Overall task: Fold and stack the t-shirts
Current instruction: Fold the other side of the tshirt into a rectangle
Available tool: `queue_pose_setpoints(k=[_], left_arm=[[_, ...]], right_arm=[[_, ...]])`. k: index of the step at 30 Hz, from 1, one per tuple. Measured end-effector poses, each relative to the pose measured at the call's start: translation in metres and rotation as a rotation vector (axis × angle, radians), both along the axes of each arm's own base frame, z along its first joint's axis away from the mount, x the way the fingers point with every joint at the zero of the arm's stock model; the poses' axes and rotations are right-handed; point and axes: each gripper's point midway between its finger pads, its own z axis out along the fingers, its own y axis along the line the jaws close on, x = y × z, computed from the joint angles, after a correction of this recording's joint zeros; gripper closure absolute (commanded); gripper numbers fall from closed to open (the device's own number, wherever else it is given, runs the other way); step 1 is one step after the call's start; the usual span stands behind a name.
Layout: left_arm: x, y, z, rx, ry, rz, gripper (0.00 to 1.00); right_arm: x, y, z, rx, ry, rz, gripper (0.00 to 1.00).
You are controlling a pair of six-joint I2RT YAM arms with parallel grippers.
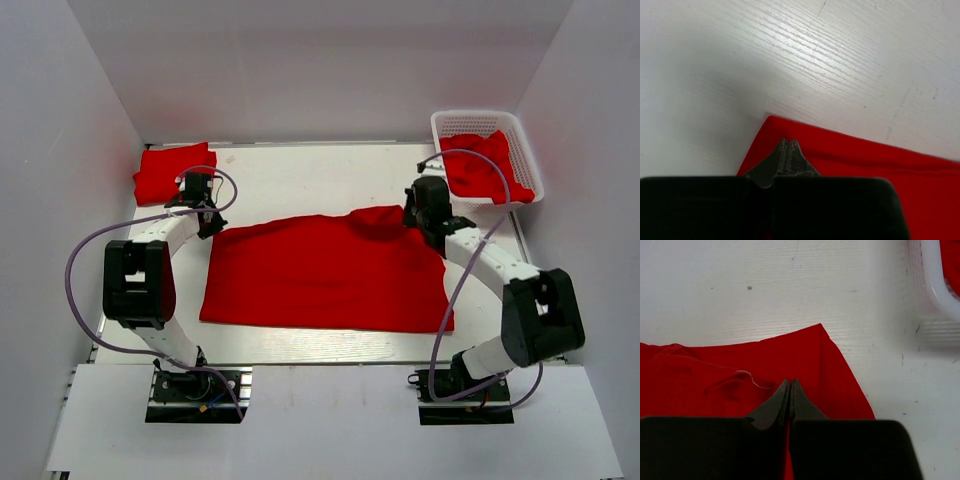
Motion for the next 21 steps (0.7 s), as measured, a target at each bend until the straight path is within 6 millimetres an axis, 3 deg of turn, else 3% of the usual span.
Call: queue_pose_setpoints(k=[6,12,21], left_arm=[[0.001,0.004,0.001,0.021,-0.006,0.002,1.0],[0.001,0.005,0.002,0.03,-0.003,-0.005,1.0],[-0.005,0.011,0.002,0.063,0.023,0.011,1.0]], right_arm=[[-0.028,-0.007,0.004,-0.001,-0.009,0.005,1.0],[-0.046,-0.018,0.023,-0.002,-0.044,-0.012,1.0],[-0.074,-0.022,0.009,-0.019,0.04,0.004,1.0]])
